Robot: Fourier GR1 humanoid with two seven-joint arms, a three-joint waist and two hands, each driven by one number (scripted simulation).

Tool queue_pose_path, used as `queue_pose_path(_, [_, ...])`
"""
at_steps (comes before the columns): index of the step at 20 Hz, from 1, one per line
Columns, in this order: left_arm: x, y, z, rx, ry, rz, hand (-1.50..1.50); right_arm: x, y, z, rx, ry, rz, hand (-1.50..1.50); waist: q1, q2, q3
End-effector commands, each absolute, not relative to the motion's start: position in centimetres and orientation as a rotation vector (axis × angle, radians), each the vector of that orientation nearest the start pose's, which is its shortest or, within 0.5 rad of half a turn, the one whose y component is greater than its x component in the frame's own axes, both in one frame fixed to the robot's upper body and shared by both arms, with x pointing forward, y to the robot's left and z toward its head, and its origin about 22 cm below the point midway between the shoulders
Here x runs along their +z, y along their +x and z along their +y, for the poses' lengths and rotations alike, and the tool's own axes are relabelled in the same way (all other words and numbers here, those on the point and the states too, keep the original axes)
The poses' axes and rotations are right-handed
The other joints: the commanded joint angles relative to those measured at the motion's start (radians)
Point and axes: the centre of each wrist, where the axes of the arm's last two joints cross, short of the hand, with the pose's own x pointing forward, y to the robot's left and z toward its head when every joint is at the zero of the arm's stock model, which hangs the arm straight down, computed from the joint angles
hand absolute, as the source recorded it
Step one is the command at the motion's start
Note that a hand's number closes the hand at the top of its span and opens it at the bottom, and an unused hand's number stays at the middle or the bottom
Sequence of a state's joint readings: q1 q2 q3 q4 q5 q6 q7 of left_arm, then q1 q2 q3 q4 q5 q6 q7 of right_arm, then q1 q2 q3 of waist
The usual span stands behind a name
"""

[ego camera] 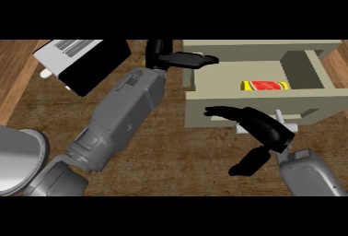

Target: Pick up the cup, place it into the drawer and close the drawer

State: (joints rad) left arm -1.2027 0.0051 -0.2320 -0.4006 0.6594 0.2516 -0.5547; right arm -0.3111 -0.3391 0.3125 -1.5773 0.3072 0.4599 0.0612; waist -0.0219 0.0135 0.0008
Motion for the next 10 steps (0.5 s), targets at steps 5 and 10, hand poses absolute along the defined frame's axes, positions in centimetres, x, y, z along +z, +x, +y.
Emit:
queue_pose_path(5, [8.3, 43.3, 8.2, 0.086, -0.291, -1.933, -1.50, 0.1, 33.2, -20.2, 1.326, -0.096, -1.325, 1.50, 0.066, 0.000, 0.001])
queue_pose_path(10, [7.6, 42.7, 9.9, 0.086, -0.343, -1.927, -1.50, -1.1, 36.3, -23.3, 1.240, -0.179, -1.328, 1.50, 0.122, 0.000, 0.003])
